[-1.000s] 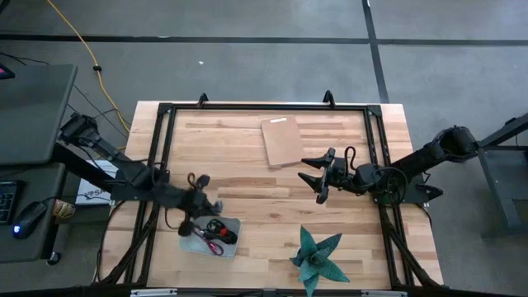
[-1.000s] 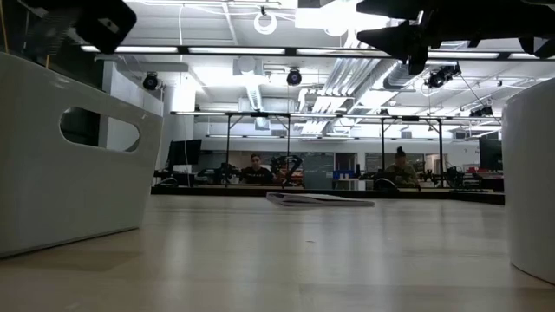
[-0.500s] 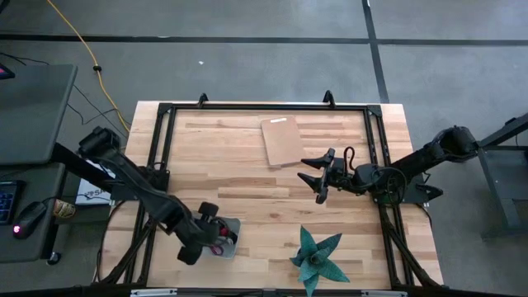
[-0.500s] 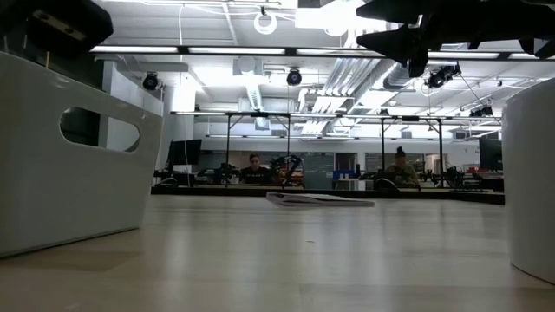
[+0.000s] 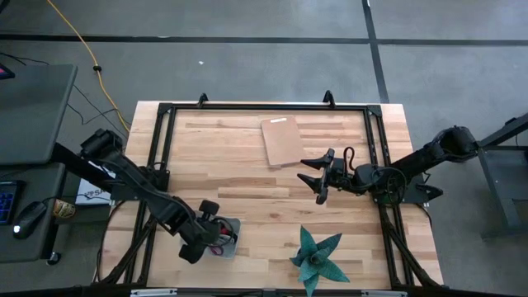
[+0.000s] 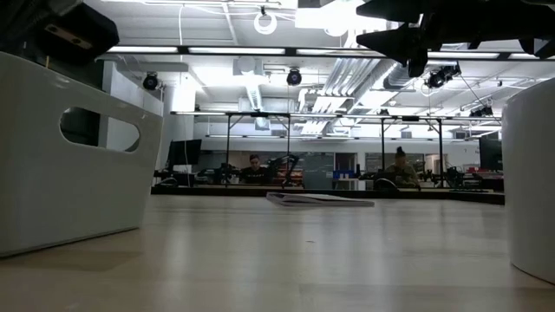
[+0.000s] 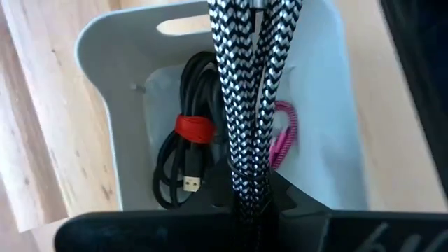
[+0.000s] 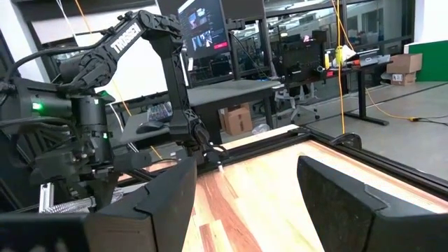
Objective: Pick and place USB-C Cables
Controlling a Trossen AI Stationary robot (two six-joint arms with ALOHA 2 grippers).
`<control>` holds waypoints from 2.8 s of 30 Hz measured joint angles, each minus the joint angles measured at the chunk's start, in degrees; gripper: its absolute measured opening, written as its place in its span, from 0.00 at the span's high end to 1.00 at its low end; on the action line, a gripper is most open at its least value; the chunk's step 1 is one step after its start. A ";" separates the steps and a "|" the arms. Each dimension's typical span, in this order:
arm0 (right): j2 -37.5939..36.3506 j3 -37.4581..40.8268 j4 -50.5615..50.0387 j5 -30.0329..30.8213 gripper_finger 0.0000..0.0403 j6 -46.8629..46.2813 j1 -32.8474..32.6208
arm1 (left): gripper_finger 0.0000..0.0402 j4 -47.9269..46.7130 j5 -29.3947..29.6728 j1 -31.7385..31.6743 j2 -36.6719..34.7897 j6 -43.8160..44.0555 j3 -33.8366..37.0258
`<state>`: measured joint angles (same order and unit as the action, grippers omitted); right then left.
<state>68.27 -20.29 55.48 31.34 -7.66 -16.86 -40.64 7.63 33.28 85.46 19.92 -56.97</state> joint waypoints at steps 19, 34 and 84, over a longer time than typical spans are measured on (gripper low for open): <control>0.02 0.00 -0.55 -0.07 0.40 0.00 0.00 | 1.00 -4.19 -5.58 -3.21 13.00 -2.55 -0.02; 0.02 0.00 -0.87 -0.07 0.40 0.00 0.00 | 0.96 -5.93 -6.19 -3.26 14.61 -0.96 -0.11; 0.02 -0.02 -1.62 -0.09 0.40 -1.07 0.00 | 0.47 1.51 22.23 -11.64 -26.44 -13.53 -7.38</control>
<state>68.29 -20.32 53.86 31.25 -8.73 -16.86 -39.13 29.85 21.64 59.03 6.38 -64.35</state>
